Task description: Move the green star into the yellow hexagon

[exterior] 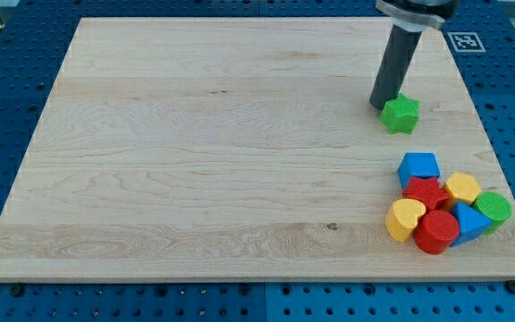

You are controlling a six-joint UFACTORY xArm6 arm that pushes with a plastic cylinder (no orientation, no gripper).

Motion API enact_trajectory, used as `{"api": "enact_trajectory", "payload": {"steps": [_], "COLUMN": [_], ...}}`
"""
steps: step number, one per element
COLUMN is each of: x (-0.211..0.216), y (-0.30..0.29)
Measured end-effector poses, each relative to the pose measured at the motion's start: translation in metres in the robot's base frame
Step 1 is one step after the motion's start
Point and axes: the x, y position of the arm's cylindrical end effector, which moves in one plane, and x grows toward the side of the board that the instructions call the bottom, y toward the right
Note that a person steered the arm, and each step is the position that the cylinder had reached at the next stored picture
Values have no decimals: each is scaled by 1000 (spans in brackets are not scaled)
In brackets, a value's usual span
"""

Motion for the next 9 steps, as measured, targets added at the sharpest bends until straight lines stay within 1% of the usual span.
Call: {"api": "enact_trajectory", "payload": {"steps": [2,3,4,5,6,7,8,9], "x": [45,65,70,45,27,38,63,63], "y": [26,54,70,68,79,116,125,125]}}
